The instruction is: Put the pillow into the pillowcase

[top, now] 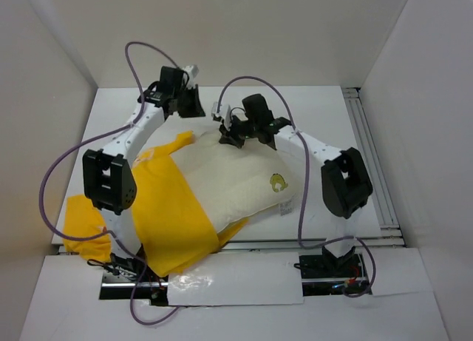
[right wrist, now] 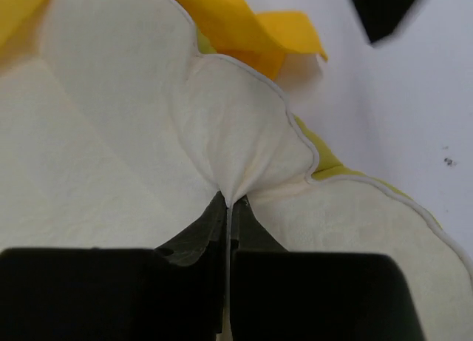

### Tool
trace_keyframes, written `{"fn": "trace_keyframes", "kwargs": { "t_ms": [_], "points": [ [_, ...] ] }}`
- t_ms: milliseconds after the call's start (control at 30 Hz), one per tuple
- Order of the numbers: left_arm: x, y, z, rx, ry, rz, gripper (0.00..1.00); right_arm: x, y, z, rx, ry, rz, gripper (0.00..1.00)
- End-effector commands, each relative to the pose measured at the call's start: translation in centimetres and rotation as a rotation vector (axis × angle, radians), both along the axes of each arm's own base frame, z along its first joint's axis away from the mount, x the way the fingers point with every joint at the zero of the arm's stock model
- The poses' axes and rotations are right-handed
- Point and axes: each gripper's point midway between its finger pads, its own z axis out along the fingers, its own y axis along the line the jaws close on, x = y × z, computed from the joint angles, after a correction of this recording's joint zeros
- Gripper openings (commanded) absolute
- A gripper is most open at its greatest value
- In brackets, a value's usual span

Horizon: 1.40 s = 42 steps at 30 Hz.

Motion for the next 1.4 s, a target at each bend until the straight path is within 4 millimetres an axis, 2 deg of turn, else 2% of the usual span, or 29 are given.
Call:
{"fn": "trace_keyframes", "kwargs": {
  "t_ms": [0, 33, 67, 133, 167, 200, 233, 300, 333, 367, 400, 433, 467, 500, 533, 600, 767, 800, 833, 900, 933, 967, 1000, 1067, 1133, 1233, 1267, 1300, 1367],
  "points": [
    [-1.1, -6.8, 13.7, -0.120, -0.316, -0.116, 0.00, -3.5, 1.5, 8.9, 0.189, -0.155, 0.151, 0.00],
    [-1.8, -8.6, 14.4, -0.135, -0.322, -0.146, 0.00, -4.3, 1.8, 10.7, 0.228, -0.189, 0.170, 0.00],
    [-1.7, -9.2, 16.6, -0.145, -0.366, -0.149, 0.00, -5.3, 1.9, 10.5, 0.246, -0.165, 0.200, 0.00],
    [-2.4, -10.8, 17.2, -0.151, -0.357, -0.170, 0.00, -6.1, 2.4, 11.2, 0.268, -0.155, 0.215, 0.00],
    [-1.8, -10.9, 17.8, -0.146, -0.360, -0.162, 0.00, -6.1, 2.6, 11.1, 0.266, -0.142, 0.194, 0.00],
    [-1.7, -10.7, 17.3, -0.116, -0.345, -0.134, 0.00, -5.9, 2.3, 10.0, 0.247, -0.130, 0.171, 0.00],
    [-1.6, -10.3, 16.6, -0.093, -0.321, -0.115, 0.00, -5.9, 2.0, 10.3, 0.244, -0.140, 0.155, 0.00],
    [-0.9, -7.4, 14.1, -0.028, -0.237, -0.016, 0.10, -5.5, 0.8, 9.4, 0.199, -0.135, 0.081, 0.00],
    [-0.2, -4.8, 12.9, -0.008, -0.189, 0.030, 0.39, -5.3, -0.4, 8.4, 0.168, -0.125, 0.036, 0.00],
    [0.0, -3.5, 11.9, -0.011, -0.154, 0.040, 0.67, -5.1, -1.1, 8.0, 0.163, -0.119, 0.022, 0.00],
    [0.0, -2.3, 10.0, -0.015, -0.097, 0.057, 0.88, -5.5, -1.3, 7.5, 0.160, -0.103, 0.017, 0.00],
    [-0.5, -1.6, 9.8, -0.037, -0.077, 0.051, 1.00, -5.7, -2.1, 6.2, 0.149, -0.074, 0.000, 0.00],
    [0.0, 0.4, 9.3, -0.033, -0.070, 0.092, 1.00, -6.0, -2.3, 6.5, 0.159, -0.089, 0.000, 0.00],
    [0.1, 2.2, 7.4, 0.018, -0.045, 0.151, 1.00, -6.3, -2.6, 5.2, 0.143, -0.058, -0.014, 0.00],
    [-0.2, 2.9, 7.1, 0.038, -0.045, 0.145, 1.00, -6.4, -2.7, 5.6, 0.149, -0.066, -0.014, 0.00],
    [-0.5, 4.4, 5.4, 0.055, -0.012, 0.113, 1.00, -6.3, -3.1, 4.9, 0.128, -0.055, -0.035, 0.00],
    [-1.5, 3.1, 0.2, 0.048, 0.054, -0.135, 1.00, -5.8, -3.0, 2.6, 0.095, -0.010, -0.054, 0.00],
    [-1.5, 2.4, -1.7, 0.033, 0.091, -0.185, 1.00, -5.6, -2.8, 2.6, 0.095, -0.010, -0.054, 0.00],
    [-1.8, 1.8, -2.6, 0.016, 0.111, -0.241, 1.00, -5.6, -2.9, 1.9, 0.083, 0.008, -0.055, 0.00],
    [-1.9, 1.4, -4.5, 0.005, 0.144, -0.280, 1.00, -5.4, -2.7, 2.1, 0.084, 0.007, -0.055, 0.00],
    [-2.1, 1.3, -6.2, -0.001, 0.181, -0.295, 1.00, -5.3, -2.6, 1.7, 0.079, 0.014, -0.055, 0.00],
    [-2.6, 0.6, -6.7, -0.041, 0.190, -0.336, 1.00, -5.0, -2.6, 2.1, 0.080, 0.004, -0.063, 0.00],
    [-2.6, 0.1, -6.7, -0.067, 0.182, -0.354, 1.00, -4.9, -2.8, 1.4, 0.062, 0.015, -0.076, 0.00],
    [-3.7, 0.2, -9.4, -0.050, 0.240, -0.335, 1.00, -4.7, -2.7, 1.9, 0.066, -0.002, -0.072, 0.00],
    [-4.2, 0.4, -10.6, -0.018, 0.255, -0.306, 1.00, -4.6, -2.8, 1.3, 0.051, 0.010, -0.080, 0.00],
    [-4.9, 0.2, -11.8, 0.015, 0.271, -0.296, 1.00, -4.2, -3.1, 1.6, 0.056, 0.003, -0.089, 0.00],
    [-5.2, 0.9, -12.4, 0.045, 0.295, -0.265, 0.98, -4.3, -3.0, 1.7, 0.061, 0.006, -0.080, 0.00],
    [-5.5, 0.3, -12.9, 0.048, 0.307, -0.278, 0.92, -4.3, -3.0, 1.7, 0.061, 0.006, -0.080, 0.00],
    [-6.1, -0.5, -13.2, 0.032, 0.328, -0.304, 0.17, -4.2, -2.9, 1.8, 0.066, -0.001, -0.080, 0.00]
  ]
}}
